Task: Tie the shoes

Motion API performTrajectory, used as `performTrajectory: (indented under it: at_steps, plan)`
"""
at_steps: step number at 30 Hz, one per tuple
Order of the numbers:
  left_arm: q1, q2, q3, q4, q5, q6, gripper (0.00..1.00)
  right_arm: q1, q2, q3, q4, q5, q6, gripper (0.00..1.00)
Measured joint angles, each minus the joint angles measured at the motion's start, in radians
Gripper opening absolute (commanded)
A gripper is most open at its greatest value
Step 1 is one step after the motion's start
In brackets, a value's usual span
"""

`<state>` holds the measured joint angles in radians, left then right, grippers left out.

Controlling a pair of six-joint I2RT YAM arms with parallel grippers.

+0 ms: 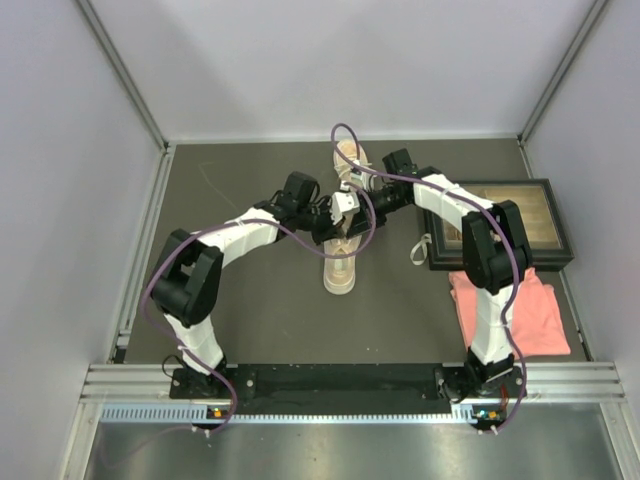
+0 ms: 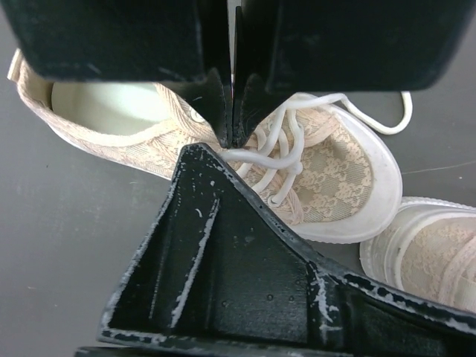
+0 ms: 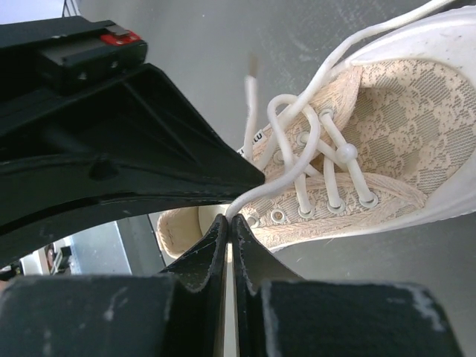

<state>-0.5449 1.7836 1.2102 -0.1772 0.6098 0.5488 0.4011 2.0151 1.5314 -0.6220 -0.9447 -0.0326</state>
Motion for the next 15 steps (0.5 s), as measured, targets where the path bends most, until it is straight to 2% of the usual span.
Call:
performTrajectory:
  at_steps: [4,6,11,15]
  plan:
    - [0.000,0.014,0.000,0.030,0.002,-0.025,0.00,0.000,0.000,0.000,0.001,-0.002,-0.001,0.06]
    - [0.000,0.014,-0.004,0.057,0.008,-0.035,0.00,0.000,-0.001,-0.002,0.002,-0.003,0.000,0.10]
    - [0.002,0.014,-0.074,0.176,0.052,-0.061,0.00,-0.002,-0.005,-0.008,0.001,-0.008,0.008,0.17]
    - [0.002,0.014,-0.113,0.232,0.077,-0.072,0.00,-0.007,-0.008,-0.015,-0.005,-0.015,0.013,0.29]
